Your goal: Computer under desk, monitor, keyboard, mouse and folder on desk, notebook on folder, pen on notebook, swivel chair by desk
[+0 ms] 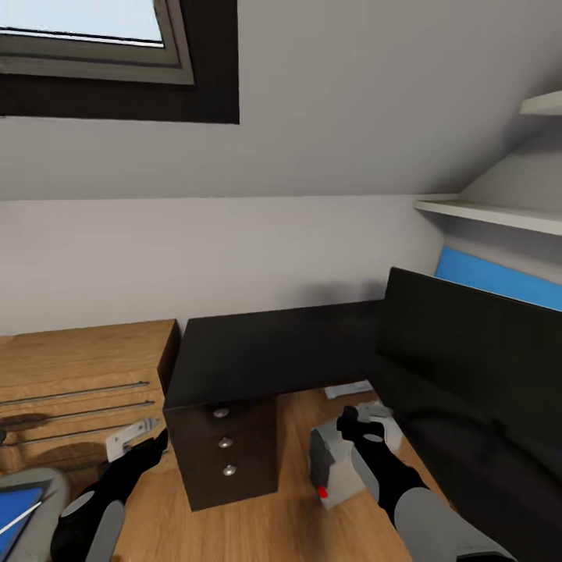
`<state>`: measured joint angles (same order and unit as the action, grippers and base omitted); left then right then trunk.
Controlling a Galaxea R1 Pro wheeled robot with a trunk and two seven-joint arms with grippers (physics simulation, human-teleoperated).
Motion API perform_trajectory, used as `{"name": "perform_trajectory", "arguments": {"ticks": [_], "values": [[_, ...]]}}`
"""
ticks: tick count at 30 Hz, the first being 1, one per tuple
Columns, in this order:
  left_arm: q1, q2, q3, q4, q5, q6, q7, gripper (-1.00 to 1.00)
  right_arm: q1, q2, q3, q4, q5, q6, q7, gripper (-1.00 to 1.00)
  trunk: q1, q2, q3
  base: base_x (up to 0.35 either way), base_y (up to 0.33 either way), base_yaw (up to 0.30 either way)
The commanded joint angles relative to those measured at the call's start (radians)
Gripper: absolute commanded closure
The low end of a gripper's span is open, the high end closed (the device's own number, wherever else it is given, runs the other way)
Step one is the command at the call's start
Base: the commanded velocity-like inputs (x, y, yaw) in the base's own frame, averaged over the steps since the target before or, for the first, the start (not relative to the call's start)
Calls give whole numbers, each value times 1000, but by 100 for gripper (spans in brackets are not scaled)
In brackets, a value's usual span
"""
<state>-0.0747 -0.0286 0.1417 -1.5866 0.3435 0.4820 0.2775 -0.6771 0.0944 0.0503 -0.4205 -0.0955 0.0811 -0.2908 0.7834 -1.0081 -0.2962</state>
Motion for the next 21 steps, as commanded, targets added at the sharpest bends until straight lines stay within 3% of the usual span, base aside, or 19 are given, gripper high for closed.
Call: {"name": "perform_trajectory", "arguments": {"ticks": [1,4,5,9,21], "values": [[-1,-1,-19,-1,9,4,7,-100,0,2,10,-2,-2,-3,-12,100,0,-1,-1,0,0,278],[-1,-1,-66,-1,6,2,8,-100,2,13,16,0,29,-28,-21,100,0,-1,-1,0,0,278],[-1,-1,-82,-1,5,2,8,-100,7,24,18,1,56,-38,-32,100,0,-1,-1,0,0,278],[-1,-1,-94,-1,5,3,7,-100,17,42,21,3,104,-46,-57,100,0,-1,-1,0,0,278],[-1,1,-99,-1,3,4,5,-100,23,53,25,9,117,-47,-62,100,0,-1,-1,0,0,278]]}}
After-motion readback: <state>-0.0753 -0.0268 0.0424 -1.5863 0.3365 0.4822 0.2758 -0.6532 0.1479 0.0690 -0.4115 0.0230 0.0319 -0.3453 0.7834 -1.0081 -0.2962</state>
